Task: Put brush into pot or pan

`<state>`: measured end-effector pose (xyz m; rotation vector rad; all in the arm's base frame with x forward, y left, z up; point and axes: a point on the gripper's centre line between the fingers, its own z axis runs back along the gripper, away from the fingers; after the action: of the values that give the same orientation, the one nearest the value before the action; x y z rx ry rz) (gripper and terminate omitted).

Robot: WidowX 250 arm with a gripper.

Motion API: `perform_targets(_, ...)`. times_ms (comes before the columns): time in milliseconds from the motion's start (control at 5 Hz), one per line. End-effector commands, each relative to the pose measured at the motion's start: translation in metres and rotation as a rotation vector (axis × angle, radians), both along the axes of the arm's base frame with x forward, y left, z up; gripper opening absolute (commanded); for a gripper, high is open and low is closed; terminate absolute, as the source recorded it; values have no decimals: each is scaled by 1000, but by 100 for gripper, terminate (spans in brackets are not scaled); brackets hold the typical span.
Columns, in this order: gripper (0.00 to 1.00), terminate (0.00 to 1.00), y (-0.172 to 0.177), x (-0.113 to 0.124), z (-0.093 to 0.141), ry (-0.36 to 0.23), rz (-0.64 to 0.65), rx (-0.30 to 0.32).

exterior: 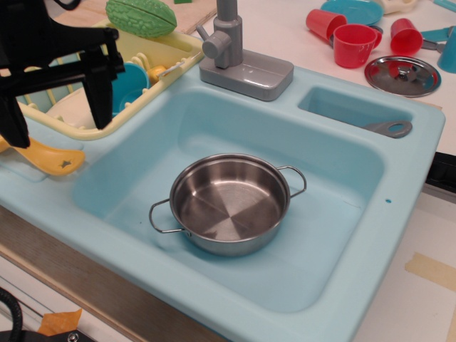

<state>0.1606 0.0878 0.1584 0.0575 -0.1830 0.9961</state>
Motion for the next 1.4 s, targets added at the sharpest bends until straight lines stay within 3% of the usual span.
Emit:
perform_targets(0, 100, 0, 15, -2, -3, -46, 143, -8)
perform_targets(600, 100, 0, 29, -13, -31, -85, 218, -48)
perform_targets(1000, 100, 0, 41, -16, -45, -126, 230, -33)
perform_targets(1200, 0, 0, 44, -9, -50, -120, 236, -54)
